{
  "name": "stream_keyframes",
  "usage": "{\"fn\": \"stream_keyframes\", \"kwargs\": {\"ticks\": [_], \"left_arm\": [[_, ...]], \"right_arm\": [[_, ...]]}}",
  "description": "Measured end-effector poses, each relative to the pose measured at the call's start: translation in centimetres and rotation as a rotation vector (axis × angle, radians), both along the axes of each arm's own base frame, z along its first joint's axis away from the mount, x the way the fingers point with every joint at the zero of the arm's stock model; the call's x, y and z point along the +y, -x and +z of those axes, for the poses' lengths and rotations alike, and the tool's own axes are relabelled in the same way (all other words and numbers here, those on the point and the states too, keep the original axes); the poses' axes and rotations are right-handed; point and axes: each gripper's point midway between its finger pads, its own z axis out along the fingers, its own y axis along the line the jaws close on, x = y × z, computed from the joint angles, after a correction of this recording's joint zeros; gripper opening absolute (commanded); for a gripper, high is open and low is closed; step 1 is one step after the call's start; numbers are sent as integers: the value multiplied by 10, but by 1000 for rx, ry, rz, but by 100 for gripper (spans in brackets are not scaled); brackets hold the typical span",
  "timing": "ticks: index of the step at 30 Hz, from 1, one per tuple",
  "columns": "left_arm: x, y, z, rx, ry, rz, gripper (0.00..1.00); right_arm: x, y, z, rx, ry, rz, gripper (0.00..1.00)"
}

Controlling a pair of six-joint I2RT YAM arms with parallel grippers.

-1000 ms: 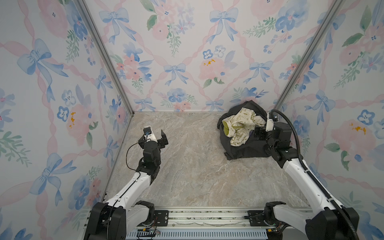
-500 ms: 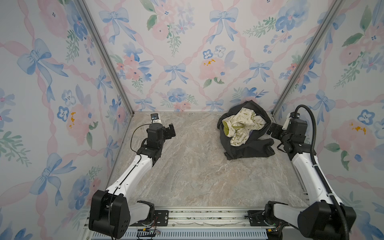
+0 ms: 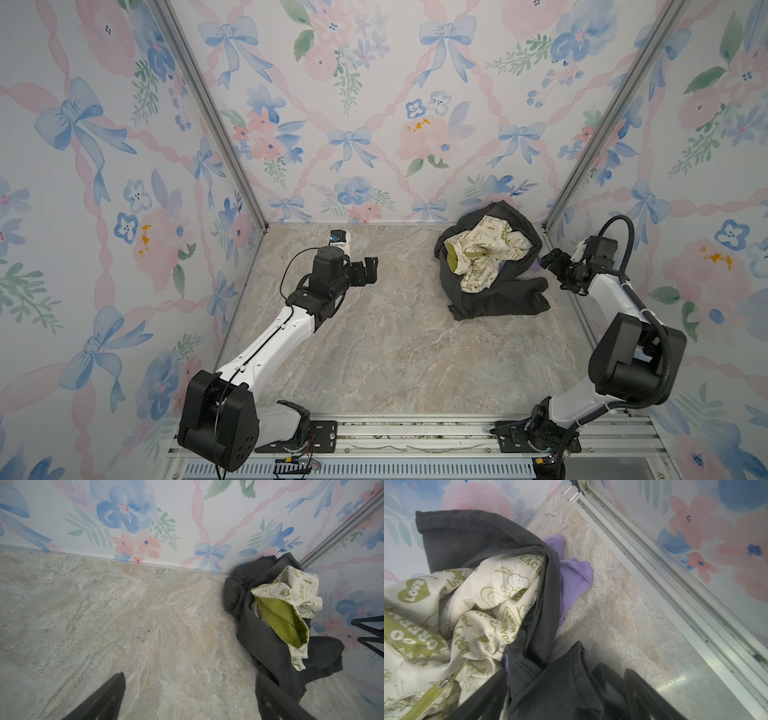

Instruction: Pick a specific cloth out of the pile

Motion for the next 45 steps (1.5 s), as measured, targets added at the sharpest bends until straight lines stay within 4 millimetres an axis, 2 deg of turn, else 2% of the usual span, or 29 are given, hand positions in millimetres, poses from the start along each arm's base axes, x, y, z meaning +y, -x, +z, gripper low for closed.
{"fn": "stream_keyframes", "kwargs": {"ticks": [7, 14, 16, 18, 26, 35, 41, 43, 45], "left_arm": [[-13, 6, 8, -1, 42, -57, 98], [-20, 5, 29, -40, 57, -98, 98], [-22, 5, 33, -47, 62, -108, 98], [-25, 3, 35, -47, 65, -121, 98], [-26, -8, 30, -25, 72, -136, 98], [-16, -28, 34, -20, 88, -124, 98], [-17, -30, 31, -10, 93, -133, 98], [-17, -31, 31, -8, 93, -133, 98], [-18, -32, 32, -10, 96, -132, 98]], "right_arm": [[-6, -26, -24, 28, -55, 13, 72], [-15, -49, -64, 100, -91, 2, 64], [-17, -53, -71, 114, -103, -7, 58], [-20, -57, -75, 119, -119, -25, 53], [-33, -82, -76, 95, -159, -94, 46], [-44, -96, -101, 120, -213, -183, 38], [-47, -107, -111, 121, -234, -202, 34], [-47, -108, -114, 120, -243, -208, 26], [-48, -109, -115, 119, -250, -217, 15]]}}
